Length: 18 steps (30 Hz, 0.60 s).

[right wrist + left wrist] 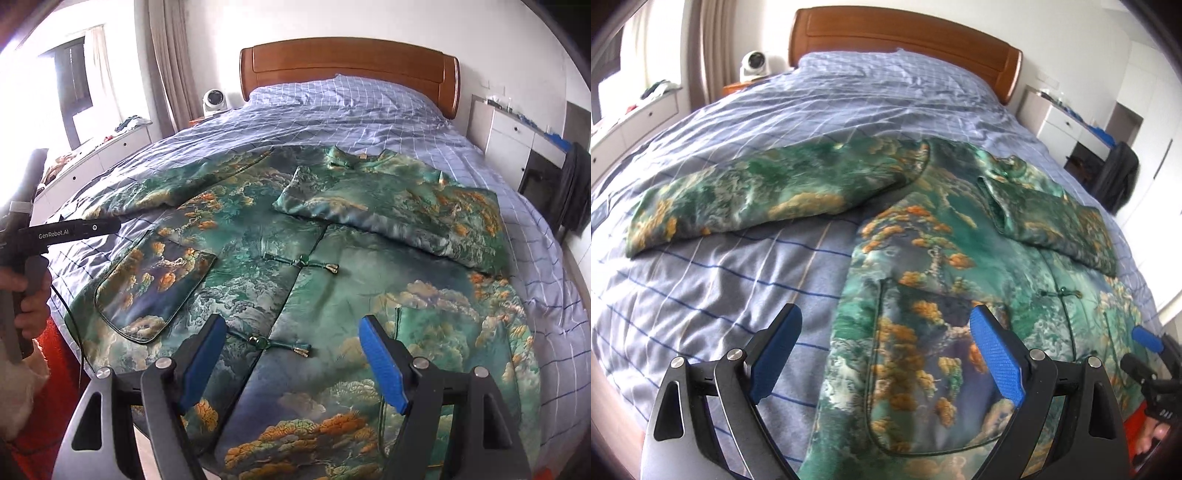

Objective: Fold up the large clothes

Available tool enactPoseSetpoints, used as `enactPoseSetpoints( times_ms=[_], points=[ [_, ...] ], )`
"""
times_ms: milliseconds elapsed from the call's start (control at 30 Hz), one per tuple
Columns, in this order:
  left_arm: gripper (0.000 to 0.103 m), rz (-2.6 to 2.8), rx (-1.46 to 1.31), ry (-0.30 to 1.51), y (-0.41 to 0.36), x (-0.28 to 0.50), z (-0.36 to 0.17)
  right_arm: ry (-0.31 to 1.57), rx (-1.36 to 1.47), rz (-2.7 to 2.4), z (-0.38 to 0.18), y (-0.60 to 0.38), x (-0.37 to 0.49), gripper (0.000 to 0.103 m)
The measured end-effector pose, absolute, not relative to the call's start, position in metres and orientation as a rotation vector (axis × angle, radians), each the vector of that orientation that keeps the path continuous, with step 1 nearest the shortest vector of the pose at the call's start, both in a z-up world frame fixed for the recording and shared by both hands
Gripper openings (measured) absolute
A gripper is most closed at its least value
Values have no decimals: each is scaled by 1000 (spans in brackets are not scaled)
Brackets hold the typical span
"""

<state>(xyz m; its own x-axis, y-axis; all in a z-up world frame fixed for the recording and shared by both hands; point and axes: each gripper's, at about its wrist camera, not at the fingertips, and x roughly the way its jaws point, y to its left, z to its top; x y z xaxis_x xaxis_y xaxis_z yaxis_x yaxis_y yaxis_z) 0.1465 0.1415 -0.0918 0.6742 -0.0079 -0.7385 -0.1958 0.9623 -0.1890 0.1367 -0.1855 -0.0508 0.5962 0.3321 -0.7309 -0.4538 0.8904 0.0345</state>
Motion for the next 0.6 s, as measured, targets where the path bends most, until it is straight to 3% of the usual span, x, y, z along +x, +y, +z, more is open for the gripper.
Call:
enactPoseSetpoints(
  times_ms=[400, 600],
  points=[
    [93, 155, -325, 853, 165, 152, -106, 822, -162, 462, -55, -183, 139, 76],
    [97, 231, -539, 773, 243, 160, -111, 818, -162, 462, -55, -183, 139, 76]
  ],
)
